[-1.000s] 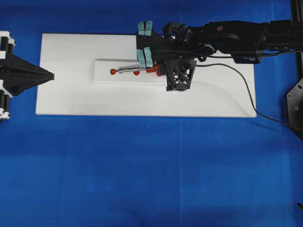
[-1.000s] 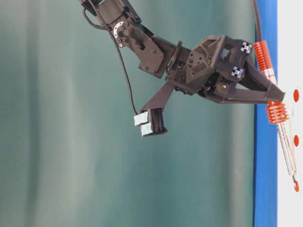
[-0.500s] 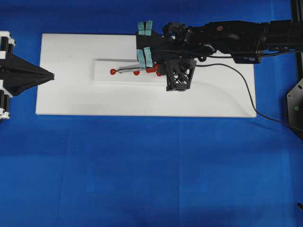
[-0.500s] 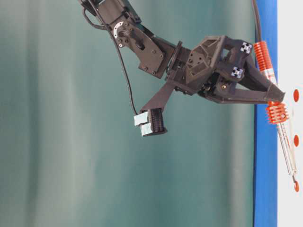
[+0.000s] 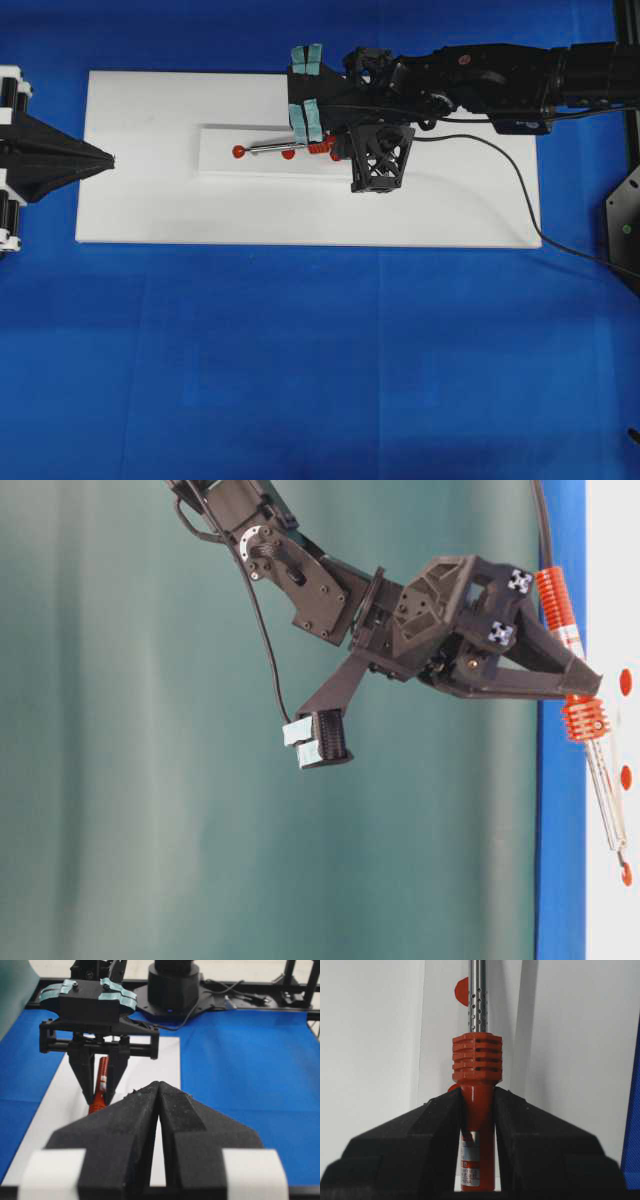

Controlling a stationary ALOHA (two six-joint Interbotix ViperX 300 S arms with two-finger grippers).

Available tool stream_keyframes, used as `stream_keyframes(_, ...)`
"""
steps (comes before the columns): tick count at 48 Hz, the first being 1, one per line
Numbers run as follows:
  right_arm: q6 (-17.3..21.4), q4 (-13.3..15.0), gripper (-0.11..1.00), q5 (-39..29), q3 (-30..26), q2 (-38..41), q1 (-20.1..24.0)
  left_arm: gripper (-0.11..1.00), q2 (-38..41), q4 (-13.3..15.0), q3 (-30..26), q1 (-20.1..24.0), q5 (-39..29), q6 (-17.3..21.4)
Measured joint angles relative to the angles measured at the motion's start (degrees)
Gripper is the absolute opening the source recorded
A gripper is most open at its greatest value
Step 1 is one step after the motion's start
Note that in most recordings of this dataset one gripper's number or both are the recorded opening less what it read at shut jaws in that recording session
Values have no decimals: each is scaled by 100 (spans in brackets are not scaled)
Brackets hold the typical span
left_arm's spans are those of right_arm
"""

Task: Touch the tip of the soldering iron to the mark.
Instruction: 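Raise the iron tip off the strip with the right gripper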

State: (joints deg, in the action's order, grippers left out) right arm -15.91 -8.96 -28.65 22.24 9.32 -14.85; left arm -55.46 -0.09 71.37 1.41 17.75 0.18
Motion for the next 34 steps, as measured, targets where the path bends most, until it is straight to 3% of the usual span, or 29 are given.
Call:
stream_keyframes(15,26,0,6,-18,0,-44,0,0,0,0,-9,0,0,0)
stream_keyframes(25,26,0,6,-185,-114,-483,0,0,0,0,0,0,0,-9)
stream_keyframes(34,44,220,6,-571,-369,-870,0,0,0,0,0,0,0,-44)
